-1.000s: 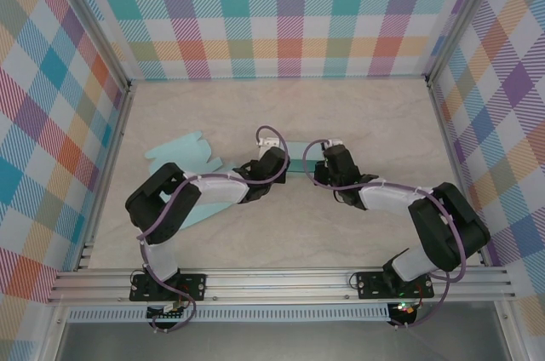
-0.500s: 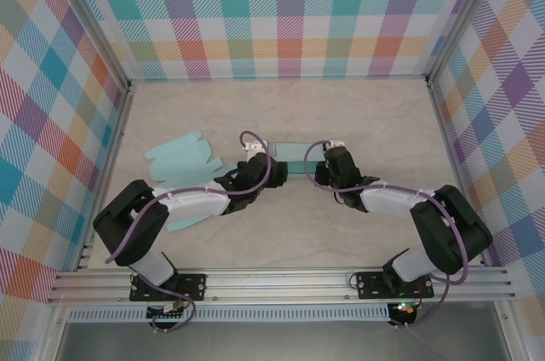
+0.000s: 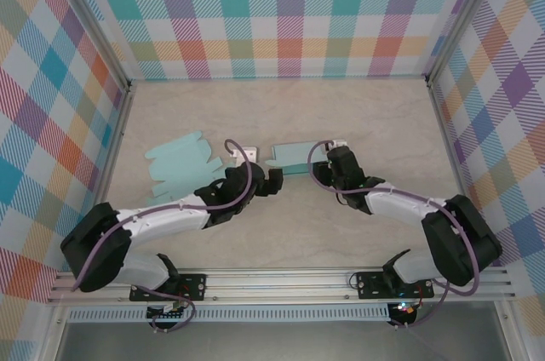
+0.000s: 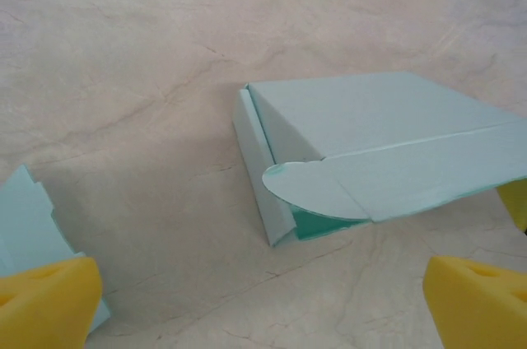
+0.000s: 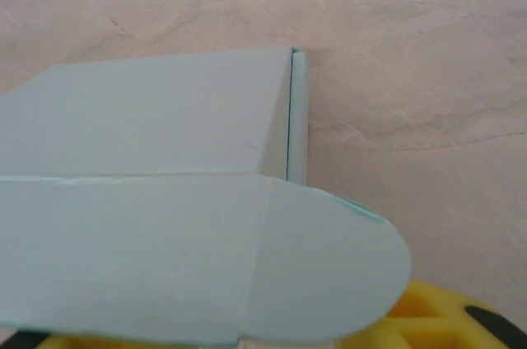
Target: Fold the paper box
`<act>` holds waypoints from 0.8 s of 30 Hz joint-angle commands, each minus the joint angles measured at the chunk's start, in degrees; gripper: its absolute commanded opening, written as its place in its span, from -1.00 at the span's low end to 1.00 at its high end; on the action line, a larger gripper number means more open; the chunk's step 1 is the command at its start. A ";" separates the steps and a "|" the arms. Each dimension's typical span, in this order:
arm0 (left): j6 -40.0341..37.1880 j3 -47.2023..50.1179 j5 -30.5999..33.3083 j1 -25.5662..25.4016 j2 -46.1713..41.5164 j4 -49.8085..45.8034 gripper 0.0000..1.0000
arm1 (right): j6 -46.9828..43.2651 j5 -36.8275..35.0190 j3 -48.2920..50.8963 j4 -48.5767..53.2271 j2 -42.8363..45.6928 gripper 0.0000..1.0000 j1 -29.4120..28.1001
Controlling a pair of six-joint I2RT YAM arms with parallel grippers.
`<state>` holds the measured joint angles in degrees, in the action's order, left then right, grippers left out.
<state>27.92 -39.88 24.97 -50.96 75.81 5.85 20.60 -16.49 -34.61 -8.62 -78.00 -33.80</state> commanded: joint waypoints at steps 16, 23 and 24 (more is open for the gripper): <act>2.72 -6.09 13.98 -0.48 -10.81 -13.92 0.99 | 7.61 -3.73 -10.24 32.42 20.50 0.99 -0.92; 0.26 -21.59 23.07 -0.04 3.28 -27.27 0.99 | 7.25 -3.74 -16.72 35.42 14.85 0.99 -0.66; -0.11 -22.28 22.93 0.11 4.59 -26.74 0.99 | 7.07 -3.89 -17.25 35.43 13.98 0.99 -0.46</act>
<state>29.95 -59.72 43.27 -51.22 77.28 -15.35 27.22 -19.11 -49.76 23.70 -62.17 -34.52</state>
